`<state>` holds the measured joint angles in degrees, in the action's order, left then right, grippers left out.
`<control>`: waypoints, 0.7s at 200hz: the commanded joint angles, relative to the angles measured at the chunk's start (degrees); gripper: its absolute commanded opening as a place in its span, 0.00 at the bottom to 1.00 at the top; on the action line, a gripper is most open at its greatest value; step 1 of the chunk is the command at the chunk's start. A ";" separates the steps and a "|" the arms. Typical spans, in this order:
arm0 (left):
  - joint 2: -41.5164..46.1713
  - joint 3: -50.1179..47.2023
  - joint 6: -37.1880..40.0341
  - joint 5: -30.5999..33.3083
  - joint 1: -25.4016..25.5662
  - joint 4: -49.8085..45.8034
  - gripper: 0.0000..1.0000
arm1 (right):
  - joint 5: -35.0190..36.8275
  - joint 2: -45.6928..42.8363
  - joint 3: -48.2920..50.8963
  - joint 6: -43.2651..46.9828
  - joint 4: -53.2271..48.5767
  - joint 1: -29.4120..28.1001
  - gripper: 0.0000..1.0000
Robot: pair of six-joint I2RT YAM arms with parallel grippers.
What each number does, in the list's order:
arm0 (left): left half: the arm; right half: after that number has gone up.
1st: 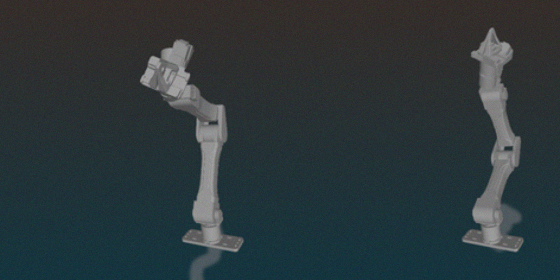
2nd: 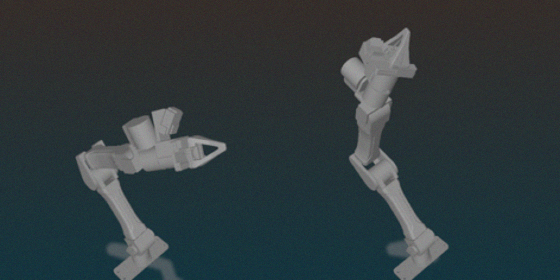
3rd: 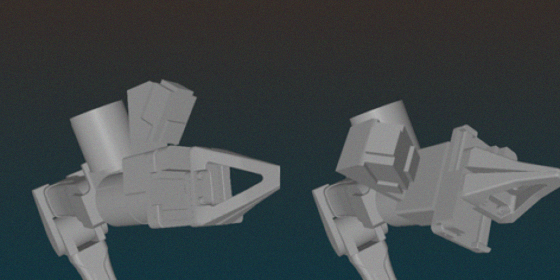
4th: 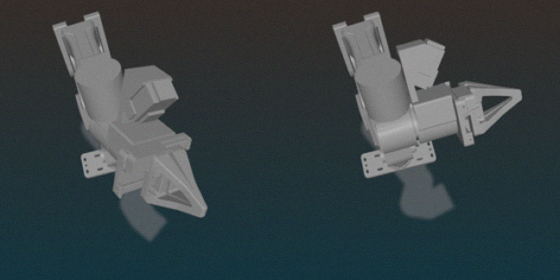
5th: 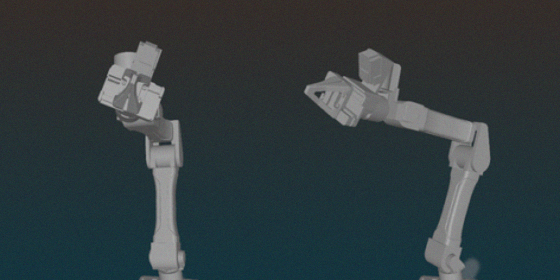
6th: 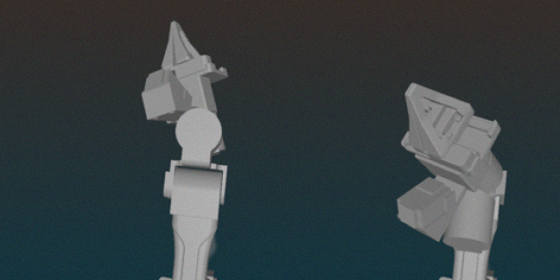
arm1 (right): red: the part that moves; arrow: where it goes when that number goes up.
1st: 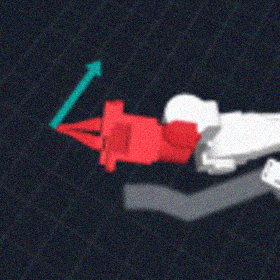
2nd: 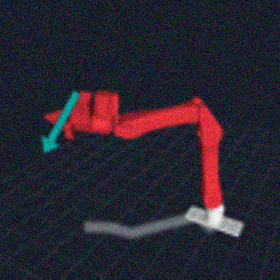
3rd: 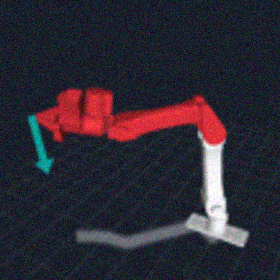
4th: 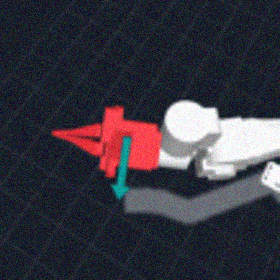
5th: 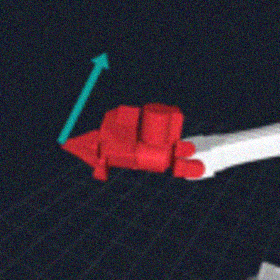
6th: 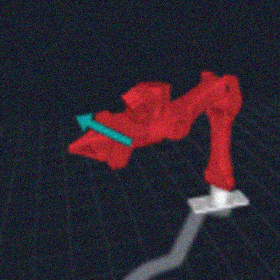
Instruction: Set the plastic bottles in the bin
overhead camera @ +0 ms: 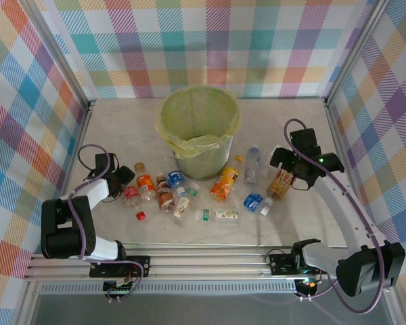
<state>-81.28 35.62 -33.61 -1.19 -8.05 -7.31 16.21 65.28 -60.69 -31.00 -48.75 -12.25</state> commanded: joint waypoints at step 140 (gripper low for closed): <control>21.02 5.48 4.18 4.32 -0.91 -13.62 0.46 | -2.22 2.84 2.94 -4.04 -0.01 3.45 1.00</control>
<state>-62.13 39.05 -31.18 2.63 -8.08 -18.15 14.26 68.95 -58.48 -33.91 -48.93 -9.28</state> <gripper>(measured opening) 0.462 0.996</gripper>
